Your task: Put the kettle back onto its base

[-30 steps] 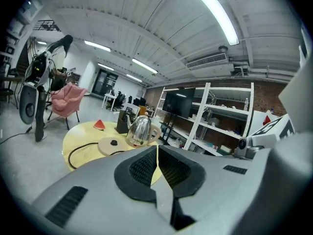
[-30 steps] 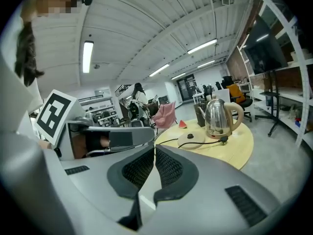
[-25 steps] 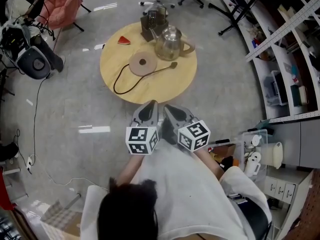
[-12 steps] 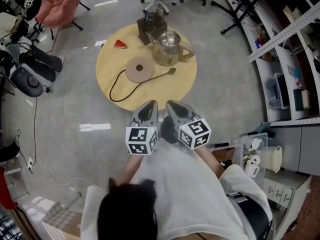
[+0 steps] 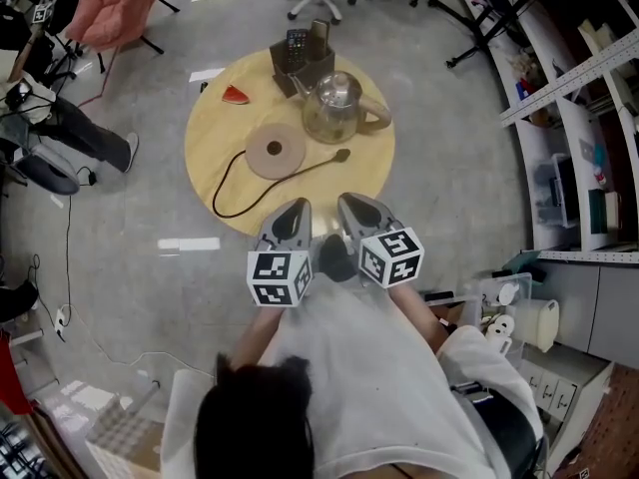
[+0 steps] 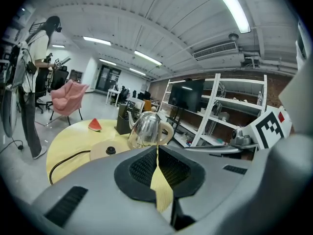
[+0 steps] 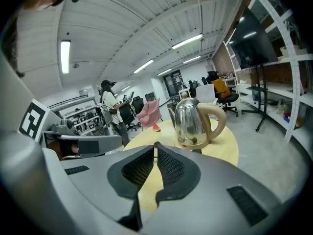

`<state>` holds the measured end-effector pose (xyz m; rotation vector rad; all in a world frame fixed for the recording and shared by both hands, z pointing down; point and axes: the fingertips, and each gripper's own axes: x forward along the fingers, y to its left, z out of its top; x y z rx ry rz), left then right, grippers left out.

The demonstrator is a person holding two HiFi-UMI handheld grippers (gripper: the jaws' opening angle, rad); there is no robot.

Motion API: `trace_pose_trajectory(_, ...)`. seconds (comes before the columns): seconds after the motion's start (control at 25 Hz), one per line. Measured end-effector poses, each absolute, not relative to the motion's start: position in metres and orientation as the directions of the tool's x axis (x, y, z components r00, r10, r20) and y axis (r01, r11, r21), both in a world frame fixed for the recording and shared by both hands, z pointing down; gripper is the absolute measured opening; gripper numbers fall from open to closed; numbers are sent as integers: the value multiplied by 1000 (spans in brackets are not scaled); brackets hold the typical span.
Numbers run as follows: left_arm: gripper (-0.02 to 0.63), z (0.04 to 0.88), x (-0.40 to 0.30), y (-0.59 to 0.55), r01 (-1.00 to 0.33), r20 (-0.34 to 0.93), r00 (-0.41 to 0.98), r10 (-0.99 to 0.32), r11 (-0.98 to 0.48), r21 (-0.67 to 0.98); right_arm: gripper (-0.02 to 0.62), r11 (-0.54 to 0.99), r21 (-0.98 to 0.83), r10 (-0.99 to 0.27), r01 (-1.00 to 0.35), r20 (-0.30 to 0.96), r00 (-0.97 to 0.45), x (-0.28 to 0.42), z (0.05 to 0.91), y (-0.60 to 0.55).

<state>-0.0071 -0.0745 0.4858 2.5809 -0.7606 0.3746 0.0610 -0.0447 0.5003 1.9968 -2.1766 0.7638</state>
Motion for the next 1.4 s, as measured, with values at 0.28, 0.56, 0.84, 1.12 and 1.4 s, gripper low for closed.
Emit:
trace_pose_trajectory(0.28, 32, 487, 12, -90, -567, 386, 809, -444, -763, 312, 29, -15, -254, -913, -967, 398, -91, 94, 498, -61)
trace_pose_trajectory(0.56, 32, 490, 25, -109, -586, 394, 796, -461, -749, 309, 31, -58, -223, -922, -973, 386, -33, 137, 498, -78)
trace_pose_trajectory(0.84, 32, 490, 40, -121, -589, 392, 794, -464, -746, 310, 138, -25, -206, -924, -978, 378, -55, 169, 494, -93)
trace_pose_trajectory(1.12, 32, 490, 55, -132, -584, 397, 796, -456, -752, 307, 172, 30, -194, -925, -981, 367, -101, 187, 493, -110)
trace_pose_trajectory(1.4, 32, 488, 64, -136, -585, 387, 797, -463, -750, 307, 186, 75, -167, -921, -983, 367, -132, 199, 491, -122)
